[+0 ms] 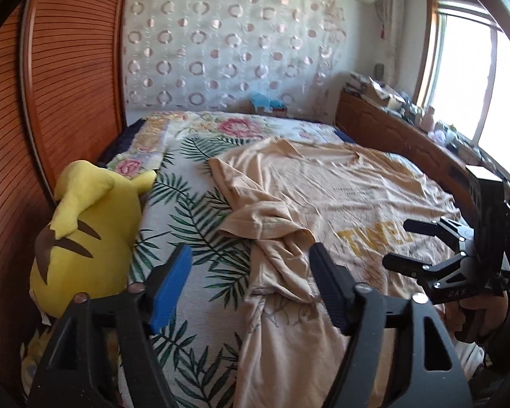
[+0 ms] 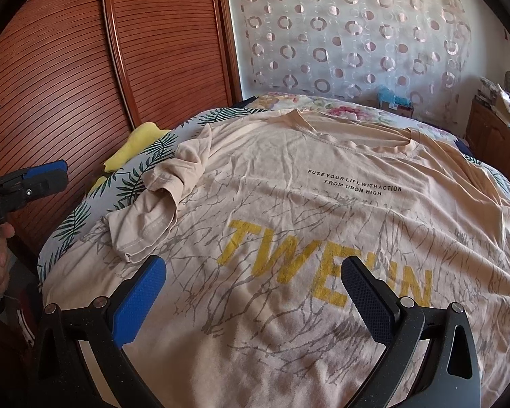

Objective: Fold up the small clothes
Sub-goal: 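Reach the right gripper to the shirt's other side edge and close on it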

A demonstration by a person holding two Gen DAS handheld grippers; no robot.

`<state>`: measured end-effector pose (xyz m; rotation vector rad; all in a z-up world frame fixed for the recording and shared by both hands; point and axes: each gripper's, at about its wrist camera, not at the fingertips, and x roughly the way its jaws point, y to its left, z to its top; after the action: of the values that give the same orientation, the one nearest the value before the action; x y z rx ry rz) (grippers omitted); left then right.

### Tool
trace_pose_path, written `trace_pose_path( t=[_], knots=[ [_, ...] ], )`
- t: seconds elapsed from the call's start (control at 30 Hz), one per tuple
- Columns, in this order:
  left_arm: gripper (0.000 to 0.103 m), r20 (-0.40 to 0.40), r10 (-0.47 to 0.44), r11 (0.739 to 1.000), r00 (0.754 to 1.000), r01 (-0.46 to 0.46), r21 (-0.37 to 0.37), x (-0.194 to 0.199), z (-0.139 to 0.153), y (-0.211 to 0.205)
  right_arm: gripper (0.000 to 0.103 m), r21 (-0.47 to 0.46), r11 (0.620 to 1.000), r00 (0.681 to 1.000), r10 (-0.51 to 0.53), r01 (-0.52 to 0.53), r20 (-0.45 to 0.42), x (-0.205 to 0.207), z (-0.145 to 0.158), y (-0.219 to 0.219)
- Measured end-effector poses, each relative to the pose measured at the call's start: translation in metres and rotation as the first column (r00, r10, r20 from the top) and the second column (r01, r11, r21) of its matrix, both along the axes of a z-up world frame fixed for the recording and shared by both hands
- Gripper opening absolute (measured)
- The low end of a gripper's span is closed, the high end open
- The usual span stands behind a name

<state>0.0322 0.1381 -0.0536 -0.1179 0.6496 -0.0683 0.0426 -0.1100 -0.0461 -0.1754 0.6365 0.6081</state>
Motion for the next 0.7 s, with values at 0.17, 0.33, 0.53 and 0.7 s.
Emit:
trace_pose_path(
  t=[0.17,0.33,0.53,0.7],
  knots=[
    [0.078,0.067,0.079,0.997,0.995,-0.080,0.021,-0.015,0.007,0.008,0.102,0.002,0.999,0.998,0.040,-0.040,0.055,0.003,0.021,0.013],
    [0.078,0.130,0.144,0.989,0.981,-0.146,0.006,-0.029,0.012,0.021,0.088,0.002,0.989,0.986,0.150,-0.150,0.077,0.016,0.036,0.043],
    [0.078,0.126,0.190,0.981,0.974,-0.194,0.023,-0.033,0.010,0.033,0.073,-0.056,0.959,0.959,0.281,-0.279,0.035,0.033,0.024,0.096],
    [0.078,0.116,0.209,0.977,0.971,-0.213,0.023,-0.037,0.006,0.039,0.069,-0.139,0.933,0.943,0.333,-0.332,-0.016,0.049,0.007,0.150]
  ],
)
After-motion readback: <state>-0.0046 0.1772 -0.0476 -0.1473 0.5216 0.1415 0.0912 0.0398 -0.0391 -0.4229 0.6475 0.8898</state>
